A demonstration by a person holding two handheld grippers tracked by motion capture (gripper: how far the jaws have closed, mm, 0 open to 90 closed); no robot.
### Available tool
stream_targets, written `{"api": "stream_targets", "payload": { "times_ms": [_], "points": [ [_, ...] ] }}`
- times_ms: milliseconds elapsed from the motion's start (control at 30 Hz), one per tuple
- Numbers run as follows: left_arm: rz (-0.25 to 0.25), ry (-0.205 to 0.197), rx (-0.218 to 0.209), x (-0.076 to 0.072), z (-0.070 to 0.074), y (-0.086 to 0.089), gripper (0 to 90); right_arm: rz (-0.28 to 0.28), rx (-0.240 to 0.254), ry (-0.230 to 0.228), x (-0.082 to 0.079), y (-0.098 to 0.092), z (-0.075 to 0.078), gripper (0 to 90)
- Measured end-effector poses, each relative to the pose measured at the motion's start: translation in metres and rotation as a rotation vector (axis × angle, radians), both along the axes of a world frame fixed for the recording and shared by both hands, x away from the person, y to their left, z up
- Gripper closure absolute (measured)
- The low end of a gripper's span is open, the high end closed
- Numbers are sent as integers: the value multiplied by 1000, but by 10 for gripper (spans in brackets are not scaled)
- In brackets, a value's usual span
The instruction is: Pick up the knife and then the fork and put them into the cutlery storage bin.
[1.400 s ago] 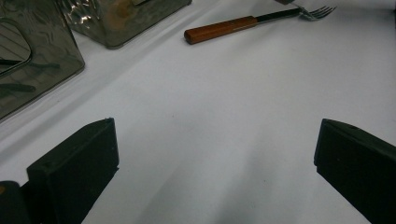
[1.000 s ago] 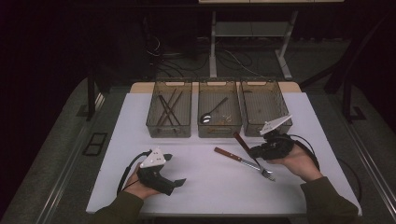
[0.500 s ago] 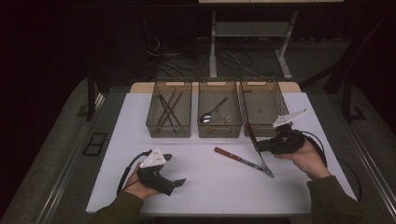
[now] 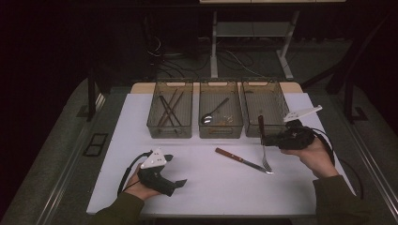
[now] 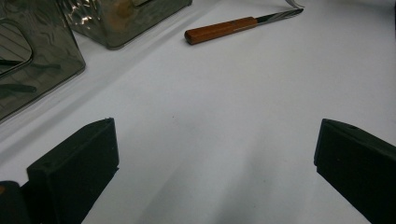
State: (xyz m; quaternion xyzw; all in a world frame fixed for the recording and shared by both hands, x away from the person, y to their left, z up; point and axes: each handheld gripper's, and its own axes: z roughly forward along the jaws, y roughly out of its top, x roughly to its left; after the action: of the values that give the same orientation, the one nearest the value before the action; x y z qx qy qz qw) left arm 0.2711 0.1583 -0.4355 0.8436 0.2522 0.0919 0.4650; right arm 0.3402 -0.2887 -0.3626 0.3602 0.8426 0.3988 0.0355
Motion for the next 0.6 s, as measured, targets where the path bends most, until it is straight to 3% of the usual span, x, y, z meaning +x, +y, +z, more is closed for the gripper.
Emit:
{"api": "stream_targets", "payload": {
  "times_ms": [600],
  "points": [
    [2,3,1,0,0,0,0,-76,35,-67,9,-20,21,773]
  ]
}}
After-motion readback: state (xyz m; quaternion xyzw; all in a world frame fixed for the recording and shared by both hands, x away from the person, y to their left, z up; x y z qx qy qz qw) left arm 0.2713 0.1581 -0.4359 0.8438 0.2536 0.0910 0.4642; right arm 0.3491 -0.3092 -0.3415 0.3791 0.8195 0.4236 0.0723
